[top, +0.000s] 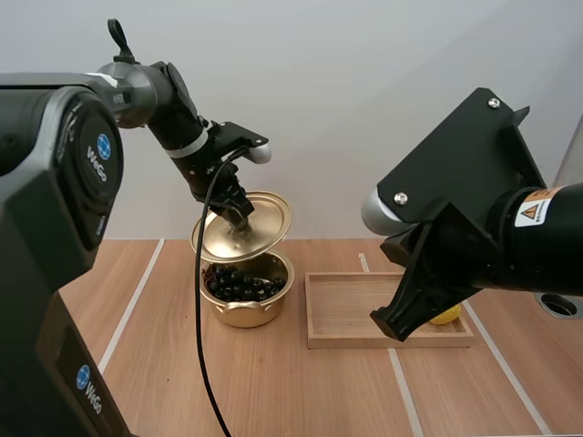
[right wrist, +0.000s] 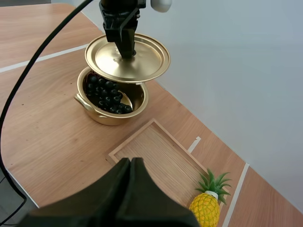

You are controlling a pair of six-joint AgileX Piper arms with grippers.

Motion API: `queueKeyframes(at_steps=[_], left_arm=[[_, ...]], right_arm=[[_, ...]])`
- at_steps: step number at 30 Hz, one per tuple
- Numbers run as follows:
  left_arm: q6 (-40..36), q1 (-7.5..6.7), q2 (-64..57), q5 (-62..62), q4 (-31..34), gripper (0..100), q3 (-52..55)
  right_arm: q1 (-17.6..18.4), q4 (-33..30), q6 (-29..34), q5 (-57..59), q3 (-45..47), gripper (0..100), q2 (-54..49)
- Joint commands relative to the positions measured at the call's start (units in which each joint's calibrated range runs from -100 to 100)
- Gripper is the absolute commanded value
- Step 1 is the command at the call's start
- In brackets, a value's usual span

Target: Open the pot, put the grape inside, and close it

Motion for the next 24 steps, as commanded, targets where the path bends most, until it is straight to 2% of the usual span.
queueKeyframes(at_steps=[1,14,17,21,24], left_arm=[[0.4,-0.21,0.0,0.0,-0.1,0,2.3],[0.2,-0.51,0.0,0.0,1.3,0,5.3],[-0.2,-1.95,0.0,0.0,2.9,0,5.3],[-3.3,-4.90,0.0,0.0,7.8,0,5.3],[-4.1,-5.79,0.0,0.0,9.9,0,5.3]], right_arm=[[-0.1,-0.1,0.2,0.0,0.2,0,-0.4],[-0.1,-0.1,0.2,0.0,0.2,0,-0.4],[-0.1,-0.1,0.2,0.0,0.2,0,-0.4],[-0.1,-0.1,0.2,0.0,0.2,0,-0.4],[-0.1,-0.1,0.2,0.0,0.2,0,-0.4]])
